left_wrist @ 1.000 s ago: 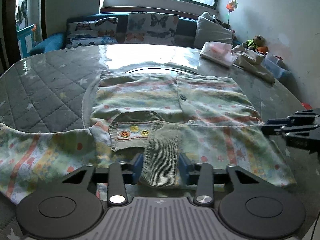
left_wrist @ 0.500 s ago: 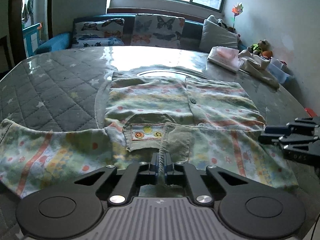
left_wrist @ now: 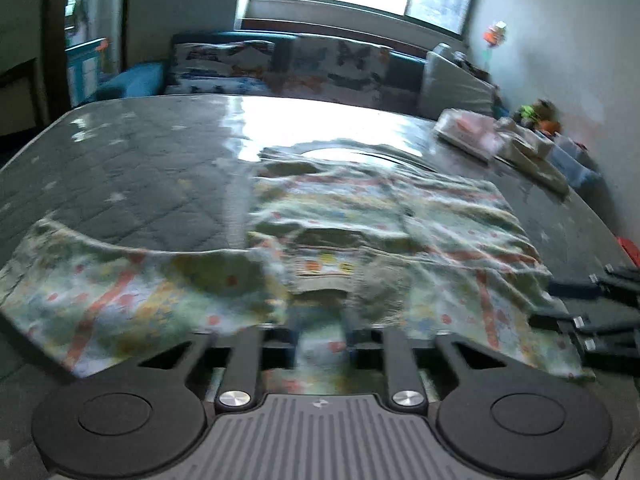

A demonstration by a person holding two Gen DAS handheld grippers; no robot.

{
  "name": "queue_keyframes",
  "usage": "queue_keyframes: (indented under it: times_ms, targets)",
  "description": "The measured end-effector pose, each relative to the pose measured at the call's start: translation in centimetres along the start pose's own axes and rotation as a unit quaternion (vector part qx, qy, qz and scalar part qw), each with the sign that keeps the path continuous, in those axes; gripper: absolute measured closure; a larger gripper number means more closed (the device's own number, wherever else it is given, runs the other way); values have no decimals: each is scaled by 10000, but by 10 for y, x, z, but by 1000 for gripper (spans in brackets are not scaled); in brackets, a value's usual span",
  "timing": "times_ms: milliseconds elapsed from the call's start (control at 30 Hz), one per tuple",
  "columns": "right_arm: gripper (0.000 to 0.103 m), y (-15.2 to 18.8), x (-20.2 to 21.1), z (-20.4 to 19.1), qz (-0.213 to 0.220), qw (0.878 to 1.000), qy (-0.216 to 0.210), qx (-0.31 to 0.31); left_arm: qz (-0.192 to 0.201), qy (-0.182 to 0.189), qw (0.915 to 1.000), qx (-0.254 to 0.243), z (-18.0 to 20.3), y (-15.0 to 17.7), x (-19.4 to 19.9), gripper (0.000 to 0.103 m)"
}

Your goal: Fold clothes

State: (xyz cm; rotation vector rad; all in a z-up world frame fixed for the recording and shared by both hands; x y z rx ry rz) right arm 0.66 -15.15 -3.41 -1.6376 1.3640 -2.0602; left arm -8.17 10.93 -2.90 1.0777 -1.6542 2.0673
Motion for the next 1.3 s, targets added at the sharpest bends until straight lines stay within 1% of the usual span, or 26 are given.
queue_keyframes:
  times_ms: [33,133,200,267,333,467,533,633,700,800,900,967,1033,1100,1267,1300]
  targets:
    - [49,3,-1,-3,-36,10000,-37,13,27,-66,9999,73,-5,0,3,59]
    - [48,11,-6,-11,-143,9998,-74,112,119,-277,9991,301,-22,2,11,50]
    - [46,12,-3,-15,-74,9998,-6,173,208,-516,9972,500,-38,1,16,44]
    - [43,10,0,-16,-11,9999,-35,147,303,-795,9936,748,-58,0,21,41]
    - [42,9,3,-17,35,9999,-76,136,390,-1075,9882,1019,-79,0,24,39]
    - [37,9,2,-21,8,9998,-95,185,493,-1684,9737,1454,-120,-1,26,39]
    - [37,9,2,-21,24,9998,-89,178,516,-1947,9665,1594,-139,-2,24,40]
    - [37,8,4,-21,74,9998,-57,156,598,-2317,9564,1676,-160,-5,24,40]
    - [37,7,6,-21,110,9998,-34,158,608,-2436,9526,1721,-171,-8,20,40]
    - [34,5,8,-22,150,9998,-28,161,512,-2516,9496,1800,-185,-11,11,43]
    - [34,5,10,-24,172,9997,-12,183,407,-2487,9494,1877,-192,-10,2,47]
    - [34,5,11,-24,181,9997,-22,163,348,-2470,9495,1905,-196,-10,-3,53]
    - [34,5,12,-24,203,9997,-6,145,282,-2433,9491,1980,-200,-8,-8,61]
    - [34,5,14,-24,227,9997,1,117,240,-2411,9478,2071,-204,-7,-11,66]
    - [34,8,19,-25,259,9996,20,71,268,-2468,9451,2124,-207,-7,-14,68]
    - [34,9,20,-25,262,9996,26,58,277,-2482,9457,2080,-206,-7,-14,75]
Point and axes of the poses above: each gripper's, at about its wrist camera, not at the fingertips, and x roughly against the way its jaws point, z to its right, y to its underside, the point moved 1 cm from there along -x, roughly the way its jaws point, and after that the axes turned 7 degrees about -y, right-handed, at the moved point
